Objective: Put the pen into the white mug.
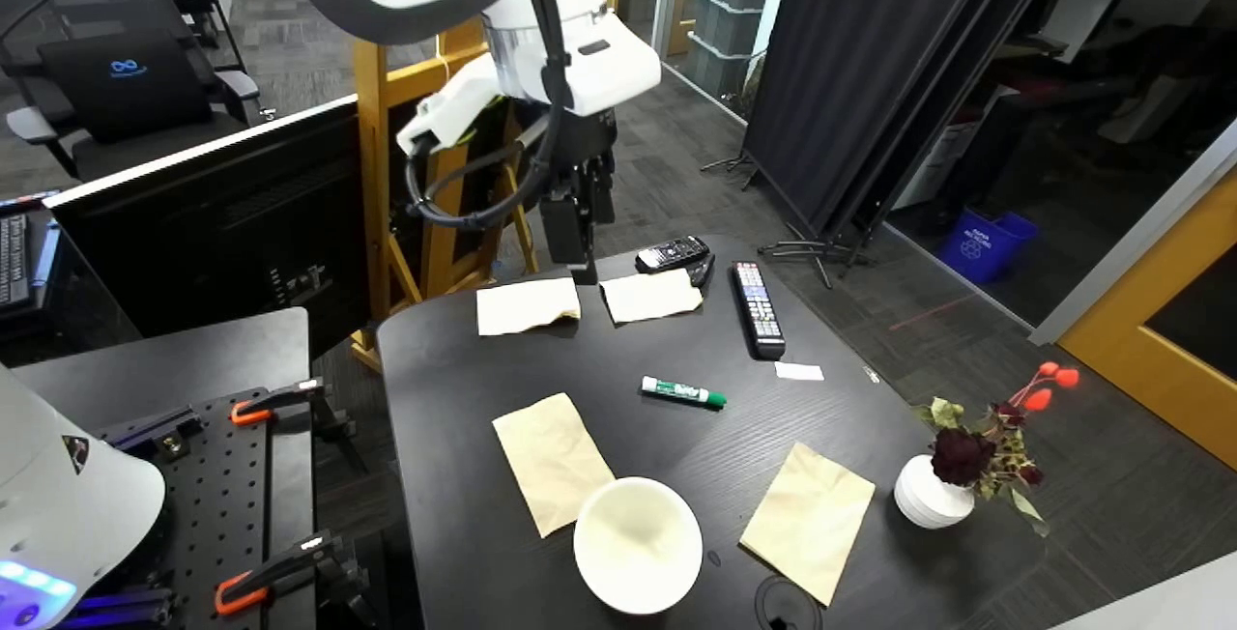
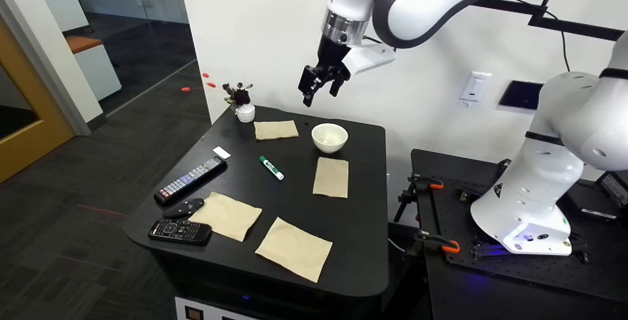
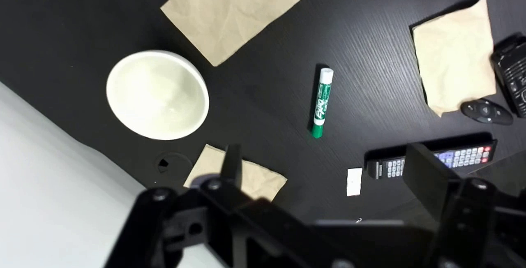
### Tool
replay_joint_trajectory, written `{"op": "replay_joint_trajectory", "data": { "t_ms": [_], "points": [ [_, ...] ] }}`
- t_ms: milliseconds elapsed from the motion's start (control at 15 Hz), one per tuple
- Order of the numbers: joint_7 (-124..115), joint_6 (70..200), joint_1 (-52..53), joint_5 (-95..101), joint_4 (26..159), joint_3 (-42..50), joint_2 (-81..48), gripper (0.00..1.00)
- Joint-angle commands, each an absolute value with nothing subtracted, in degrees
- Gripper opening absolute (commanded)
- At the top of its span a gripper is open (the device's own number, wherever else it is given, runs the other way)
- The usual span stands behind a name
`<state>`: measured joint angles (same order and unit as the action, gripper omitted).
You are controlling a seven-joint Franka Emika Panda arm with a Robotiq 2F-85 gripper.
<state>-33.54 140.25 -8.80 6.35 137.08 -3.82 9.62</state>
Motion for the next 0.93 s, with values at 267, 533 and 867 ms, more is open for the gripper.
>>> {"op": "replay_joint_trajectory", "data": {
  "t_ms": [267,533,867],
  "points": [
    [-34.1,143.26,-6.8,5.99,134.39,-0.53,3.32,1.0],
    [-34.1,143.26,-6.54,5.99,134.4,-0.54,3.63,1.0],
    [-37.09,145.11,-6.43,7.9,132.85,-0.45,0.69,1.0]
  ]
}}
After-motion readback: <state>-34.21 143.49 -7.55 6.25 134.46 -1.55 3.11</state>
